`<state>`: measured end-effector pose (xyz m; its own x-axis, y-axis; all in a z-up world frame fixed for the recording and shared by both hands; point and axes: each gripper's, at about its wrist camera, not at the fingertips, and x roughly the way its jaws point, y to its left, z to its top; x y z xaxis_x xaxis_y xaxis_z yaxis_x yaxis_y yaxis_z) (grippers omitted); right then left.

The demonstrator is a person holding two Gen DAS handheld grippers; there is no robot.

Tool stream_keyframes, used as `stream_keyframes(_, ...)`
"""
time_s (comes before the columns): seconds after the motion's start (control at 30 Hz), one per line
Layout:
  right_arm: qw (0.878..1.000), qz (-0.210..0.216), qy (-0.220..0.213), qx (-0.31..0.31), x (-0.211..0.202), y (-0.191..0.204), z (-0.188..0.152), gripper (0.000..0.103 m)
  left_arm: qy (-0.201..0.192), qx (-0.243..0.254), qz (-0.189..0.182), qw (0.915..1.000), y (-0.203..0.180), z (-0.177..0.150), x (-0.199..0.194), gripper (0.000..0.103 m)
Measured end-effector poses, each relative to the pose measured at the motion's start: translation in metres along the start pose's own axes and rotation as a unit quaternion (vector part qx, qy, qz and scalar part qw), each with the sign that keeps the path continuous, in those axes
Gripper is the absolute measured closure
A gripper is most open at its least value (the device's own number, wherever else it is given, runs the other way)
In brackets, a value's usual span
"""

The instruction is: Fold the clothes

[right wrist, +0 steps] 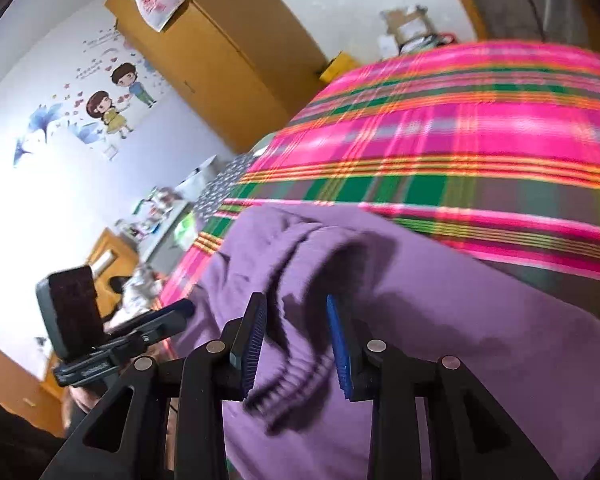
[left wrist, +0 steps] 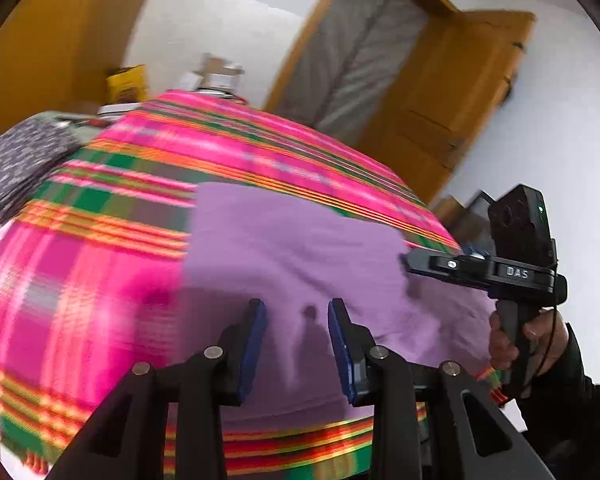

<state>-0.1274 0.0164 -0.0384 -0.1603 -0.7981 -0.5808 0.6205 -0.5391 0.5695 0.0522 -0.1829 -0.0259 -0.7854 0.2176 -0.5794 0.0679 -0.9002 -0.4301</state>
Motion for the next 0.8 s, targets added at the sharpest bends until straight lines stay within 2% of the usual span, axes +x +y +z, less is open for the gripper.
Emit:
stream_keyframes(0.07,1.000,0.021,0.009,0.007,0.010,0.000,0.004,0.071,-0.004,-0.014,0.014,0.9998,0.009,-0.004,-0.003,0.070)
stream_keyframes(0.17,0.999,0.040,0.022,0.016,0.020,0.002,0.006,0.047,-0.001,-0.030,0.028,0.9992,0.018,-0.009,-0.004,0.070)
stream_keyframes(0.33,0.997,0.055,0.029,0.034,0.033,0.001,0.013,0.046,0.004,-0.042,0.029,0.9987,0.025,-0.011,-0.003,0.070)
stream_keyframes(0.37,0.997,0.056,0.031,0.037,0.035,0.000,0.014,0.048,0.005,-0.044,0.029,0.9986,0.025,-0.010,-0.002,0.070)
stream_keyframes(0.43,0.997,0.052,0.026,0.044,0.035,-0.002,0.015,0.074,0.005,-0.048,0.027,0.9985,0.025,-0.009,0.000,0.070)
stream_keyframes(0.47,0.997,0.055,0.023,0.054,0.034,-0.006,0.014,0.088,0.005,-0.049,0.027,0.9984,0.026,-0.009,0.000,0.079)
stream_keyframes(0.5,0.996,0.053,0.017,0.063,0.032,-0.009,0.013,0.089,0.010,-0.050,0.031,0.9982,0.026,-0.010,0.001,0.098)
stream_keyframes(0.53,0.996,0.051,0.009,0.070,0.029,-0.012,0.012,0.091,0.015,-0.051,0.035,0.9980,0.027,-0.011,0.001,0.103)
stream_keyframes(0.63,0.994,0.048,-0.007,0.098,0.021,-0.023,0.005,0.094,0.017,-0.052,0.028,0.9981,0.032,-0.012,0.000,0.103)
stream_keyframes(0.8,0.991,0.041,0.001,0.131,0.020,-0.038,-0.008,0.093,0.019,-0.042,0.026,0.9986,0.035,-0.014,-0.005,0.103)
